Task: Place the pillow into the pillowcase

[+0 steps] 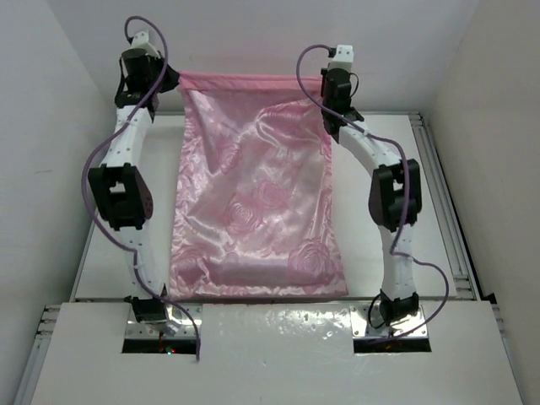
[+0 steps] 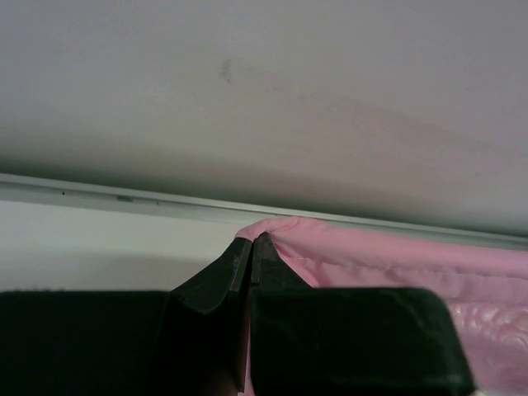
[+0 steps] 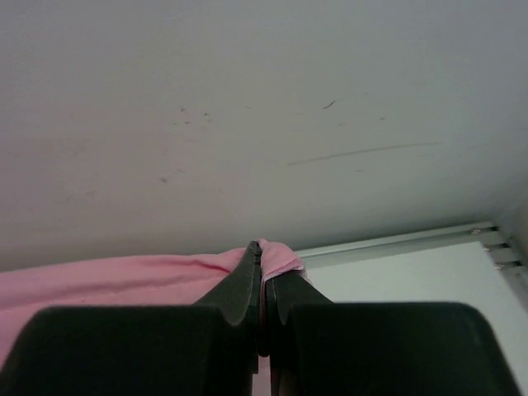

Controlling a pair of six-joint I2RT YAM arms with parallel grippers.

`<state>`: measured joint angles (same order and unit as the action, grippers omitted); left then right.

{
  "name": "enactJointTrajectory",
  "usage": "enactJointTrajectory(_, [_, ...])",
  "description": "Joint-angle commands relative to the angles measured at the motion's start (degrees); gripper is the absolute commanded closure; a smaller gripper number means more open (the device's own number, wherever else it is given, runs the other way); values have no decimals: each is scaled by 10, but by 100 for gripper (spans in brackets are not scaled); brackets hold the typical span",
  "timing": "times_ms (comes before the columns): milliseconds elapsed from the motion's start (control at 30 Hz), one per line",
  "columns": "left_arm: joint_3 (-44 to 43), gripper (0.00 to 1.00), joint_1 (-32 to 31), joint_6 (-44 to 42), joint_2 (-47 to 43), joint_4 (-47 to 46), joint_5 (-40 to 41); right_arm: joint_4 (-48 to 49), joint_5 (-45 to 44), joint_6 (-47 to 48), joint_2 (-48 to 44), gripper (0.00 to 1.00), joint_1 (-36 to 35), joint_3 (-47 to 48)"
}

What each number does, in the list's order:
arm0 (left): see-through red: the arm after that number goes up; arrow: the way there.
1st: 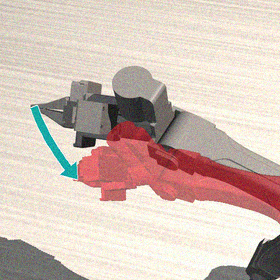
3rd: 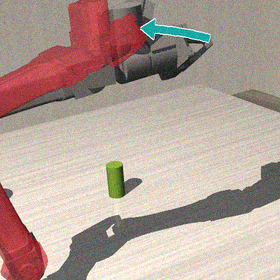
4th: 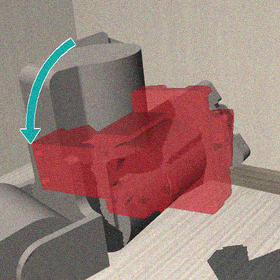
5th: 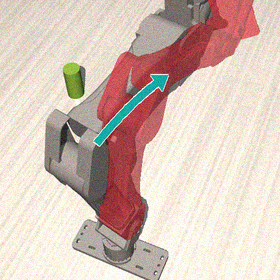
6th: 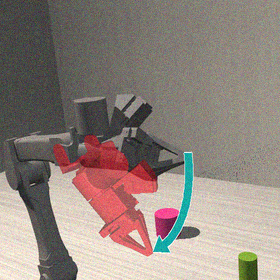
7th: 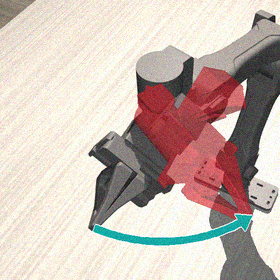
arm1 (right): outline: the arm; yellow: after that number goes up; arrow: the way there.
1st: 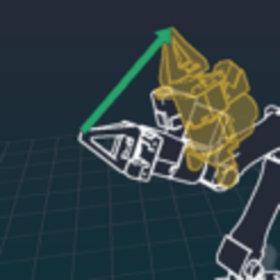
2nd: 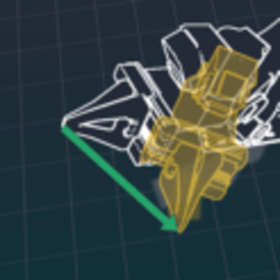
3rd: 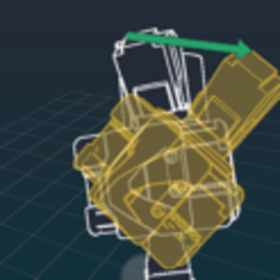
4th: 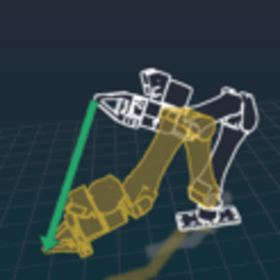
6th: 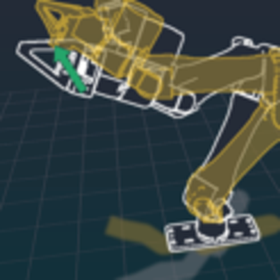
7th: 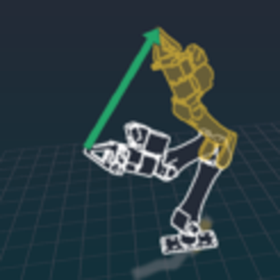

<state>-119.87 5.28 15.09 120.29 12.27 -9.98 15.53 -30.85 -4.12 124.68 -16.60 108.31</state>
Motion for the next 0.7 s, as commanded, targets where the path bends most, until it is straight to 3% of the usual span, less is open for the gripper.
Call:
enactJointTrajectory(0, [-68, 100, -1, -13, 74, -73, 88, 121, 5, -98, 58, 100, 39, 93])
enactJointTrajectory(133, [-127, 100, -15, -11, 165, -133, 124, 183, 8, -172, 185, 98, 61, 143])
enactJointTrajectory(200, [-151, 97, -29, -16, 215, -151, 158, 210, -1, -217, 228, 93, 68, 171])
enactJointTrajectory(233, [-160, 94, -33, -18, 231, -153, 172, 197, 5, -242, 278, 83, 72, 195])
enactJointTrajectory(333, [-174, 73, -44, -37, 287, -189, 226, 172, 7, -310, 347, 57, 80, 279])
enactJointTrajectory(367, [-178, 56, -45, -43, 313, -200, 244, 151, -20, -325, 377, 46, 82, 297])
enactJointTrajectory(433, [-194, 38, -45, -67, 339, -224, 265, 133, -33, -399, 384, 31, 99, 280])
enactJointTrajectory(467, [-217, 26, -43, -79, 363, -227, 289, 122, -33, -420, 378, 6, 107, 254])
enactJointTrajectory(500, [-223, 20, -41, -86, 370, -234, 298, 116, -15, -434, 376, 1, 116, 248])
enactJointTrajectory(567, [-228, 9, -32, -98, 372, -247, 314, 100, 6, -416, 363, 1, 130, 258])
enactJointTrajectory(667, [-247, 3, -21, -106, 356, -220, 302, 109, 46, -347, 331, 2, 137, 247])
